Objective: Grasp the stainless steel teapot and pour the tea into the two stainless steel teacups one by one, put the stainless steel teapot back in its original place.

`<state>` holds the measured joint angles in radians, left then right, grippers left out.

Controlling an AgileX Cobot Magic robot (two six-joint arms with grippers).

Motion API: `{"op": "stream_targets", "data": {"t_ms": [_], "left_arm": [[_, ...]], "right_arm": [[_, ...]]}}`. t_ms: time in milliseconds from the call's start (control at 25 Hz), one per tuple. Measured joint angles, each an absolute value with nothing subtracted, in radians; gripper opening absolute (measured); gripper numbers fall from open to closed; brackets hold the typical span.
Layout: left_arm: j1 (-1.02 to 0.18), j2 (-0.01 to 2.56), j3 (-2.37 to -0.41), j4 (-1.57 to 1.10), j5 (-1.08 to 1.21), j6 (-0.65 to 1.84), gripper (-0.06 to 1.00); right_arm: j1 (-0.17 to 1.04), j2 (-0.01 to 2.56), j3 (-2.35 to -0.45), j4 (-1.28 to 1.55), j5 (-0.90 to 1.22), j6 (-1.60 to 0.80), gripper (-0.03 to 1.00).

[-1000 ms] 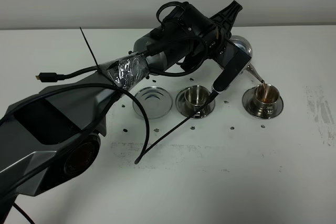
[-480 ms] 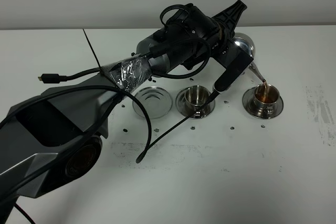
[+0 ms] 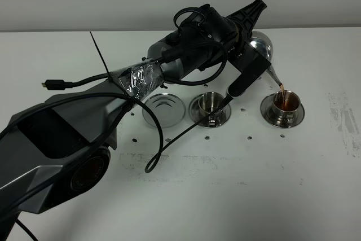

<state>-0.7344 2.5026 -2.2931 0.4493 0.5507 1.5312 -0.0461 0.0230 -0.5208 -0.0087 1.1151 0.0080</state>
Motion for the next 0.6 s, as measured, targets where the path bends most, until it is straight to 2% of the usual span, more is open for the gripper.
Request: {"op": "stream_targets", "data": {"t_ms": [600], "left_arm": [[-0.752, 2.503, -2.293, 0.482, 0.546, 1.531, 0.20]], "right_arm": [[-0.046, 0.023, -0.521, -0.009, 1.115, 0.008, 0.32]]}}
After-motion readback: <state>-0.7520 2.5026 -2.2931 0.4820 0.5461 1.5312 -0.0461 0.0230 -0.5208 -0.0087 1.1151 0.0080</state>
